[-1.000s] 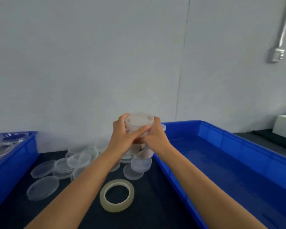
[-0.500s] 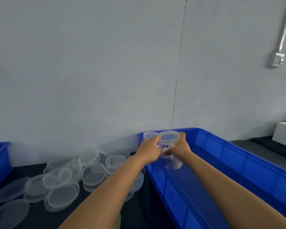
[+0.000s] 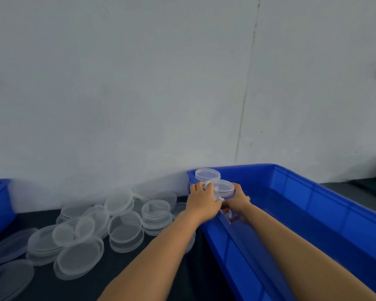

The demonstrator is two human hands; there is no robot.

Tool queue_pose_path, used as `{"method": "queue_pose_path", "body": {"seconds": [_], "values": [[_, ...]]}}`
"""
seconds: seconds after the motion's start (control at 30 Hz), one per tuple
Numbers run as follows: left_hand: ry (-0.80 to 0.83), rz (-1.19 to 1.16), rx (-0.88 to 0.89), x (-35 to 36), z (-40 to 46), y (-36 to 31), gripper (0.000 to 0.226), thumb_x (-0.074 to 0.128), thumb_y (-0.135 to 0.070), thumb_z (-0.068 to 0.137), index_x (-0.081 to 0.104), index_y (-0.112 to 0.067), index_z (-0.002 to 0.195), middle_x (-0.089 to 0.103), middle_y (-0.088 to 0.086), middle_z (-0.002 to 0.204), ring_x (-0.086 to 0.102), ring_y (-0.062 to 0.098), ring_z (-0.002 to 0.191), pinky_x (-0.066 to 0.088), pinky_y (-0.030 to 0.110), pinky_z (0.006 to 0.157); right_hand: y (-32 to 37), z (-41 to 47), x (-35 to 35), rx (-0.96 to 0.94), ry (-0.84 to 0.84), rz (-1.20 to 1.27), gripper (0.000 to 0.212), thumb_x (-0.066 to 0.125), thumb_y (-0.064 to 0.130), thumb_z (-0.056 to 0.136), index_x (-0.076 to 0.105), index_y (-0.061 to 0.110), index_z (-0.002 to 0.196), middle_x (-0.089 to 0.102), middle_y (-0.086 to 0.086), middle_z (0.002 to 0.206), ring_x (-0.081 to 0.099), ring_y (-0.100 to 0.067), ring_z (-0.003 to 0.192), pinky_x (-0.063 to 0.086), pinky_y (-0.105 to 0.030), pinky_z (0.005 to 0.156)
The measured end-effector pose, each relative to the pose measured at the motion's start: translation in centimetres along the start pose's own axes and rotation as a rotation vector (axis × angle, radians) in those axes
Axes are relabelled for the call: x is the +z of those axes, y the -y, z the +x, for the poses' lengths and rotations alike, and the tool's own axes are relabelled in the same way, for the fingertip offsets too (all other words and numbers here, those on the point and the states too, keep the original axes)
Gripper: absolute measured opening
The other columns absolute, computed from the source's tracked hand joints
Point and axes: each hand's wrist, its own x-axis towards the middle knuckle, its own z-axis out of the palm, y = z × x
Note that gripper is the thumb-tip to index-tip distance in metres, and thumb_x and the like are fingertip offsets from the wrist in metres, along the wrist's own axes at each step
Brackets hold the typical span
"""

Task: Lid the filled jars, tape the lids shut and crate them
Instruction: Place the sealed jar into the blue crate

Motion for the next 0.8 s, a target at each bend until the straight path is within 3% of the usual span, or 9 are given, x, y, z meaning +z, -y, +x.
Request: {"method": "queue_pose_path", "body": {"seconds": [0.2, 0.33, 0.43, 0.5, 0.57, 0.67, 0.73, 0.8], "values": [[0.038, 0.057, -0.009, 0.1, 0.1, 0.0, 0.058, 0.040, -0.031, 0.098, 0.022, -0.012, 0.149, 0.022, 0.013, 0.149, 0.018, 0.031, 0.136, 0.032, 0.040, 0.108, 0.4, -0.3, -0.1, -0.039, 0.094, -0.060, 0.065, 0.070, 0.004, 0.076, 0.041, 0.011, 0.134, 0.053, -0.025, 0.123, 0.053, -0.030, 0.091, 0.052, -0.040, 0.070], [0.020, 0.001, -0.025, -0.2, -0.5, 0.2, 0.052, 0.043, -0.031, 0.098, 0.032, -0.010, 0.144, 0.028, 0.013, 0.147, 0.022, 0.032, 0.135, 0.031, 0.040, 0.109, 1.1, -1.0, 0.0, 0.028, 0.075, -0.094, 0.067, 0.063, -0.002, 0.082, 0.029, 0.006, 0.140, 0.052, -0.018, 0.116, 0.055, -0.028, 0.096, 0.052, -0.041, 0.081], [0.002, -0.127, -0.074, -1.7, -1.8, 0.7, 0.046, 0.046, -0.027, 0.098, 0.040, -0.011, 0.140, 0.039, 0.017, 0.142, 0.034, 0.034, 0.132, 0.030, 0.037, 0.107, 2.5, -2.5, 0.4, -0.015, -0.074, -0.222, 0.068, 0.054, 0.000, 0.090, 0.018, 0.006, 0.148, 0.036, -0.022, 0.140, 0.044, -0.037, 0.123, 0.041, -0.047, 0.102], [-0.022, -0.184, -0.086, -3.1, -3.0, 1.3, 0.044, 0.050, -0.022, 0.096, 0.045, -0.009, 0.138, 0.048, 0.017, 0.139, 0.043, 0.031, 0.129, 0.033, 0.035, 0.106, 3.5, -3.9, 0.7, -0.116, -0.191, -0.299, 0.063, 0.048, 0.003, 0.092, 0.020, 0.010, 0.148, 0.028, -0.020, 0.145, 0.037, -0.041, 0.128, 0.036, -0.049, 0.105], [-0.065, -0.272, -0.106, -4.9, -4.8, 1.8, 0.039, 0.054, -0.015, 0.094, 0.052, -0.007, 0.133, 0.055, 0.014, 0.136, 0.050, 0.027, 0.125, 0.038, 0.033, 0.104, 4.5, -5.7, 1.3, -0.224, -0.217, -0.284, 0.054, 0.048, 0.005, 0.092, 0.029, 0.010, 0.142, 0.034, -0.019, 0.141, 0.041, -0.039, 0.122, 0.041, -0.045, 0.096], [-0.123, -0.416, -0.149, -7.8, -8.2, 2.6, 0.031, 0.055, -0.011, 0.094, 0.059, -0.006, 0.124, 0.062, 0.010, 0.128, 0.057, 0.024, 0.118, 0.043, 0.032, 0.101, 5.7, -8.6, 2.9, -0.302, -0.110, -0.151, 0.047, 0.051, 0.005, 0.092, 0.036, 0.009, 0.136, 0.049, -0.011, 0.116, 0.052, -0.023, 0.087, 0.040, -0.025, 0.059], [-0.168, -0.495, -0.160, -9.6, -11.1, 3.1, 0.027, 0.054, -0.008, 0.094, 0.062, -0.007, 0.120, 0.064, 0.009, 0.123, 0.059, 0.022, 0.114, 0.045, 0.032, 0.098, 6.2, -11.0, 4.3, -0.265, -0.029, -0.018, 0.042, 0.052, 0.004, 0.092, 0.040, 0.011, 0.132, 0.050, -0.006, 0.098, 0.048, -0.014, 0.070, 0.035, -0.022, 0.053], [-0.221, -0.569, -0.166, -11.2, -14.6, 3.8, 0.024, 0.054, -0.007, 0.094, 0.064, -0.009, 0.115, 0.066, 0.006, 0.119, 0.061, 0.018, 0.109, 0.045, 0.028, 0.089, 6.5, -13.4, 6.1, -0.329, 0.008, 0.010, 0.041, 0.052, -0.001, 0.090, 0.042, 0.010, 0.129, 0.053, -0.008, 0.098, 0.049, -0.015, 0.073, 0.037, -0.021, 0.055]]}}
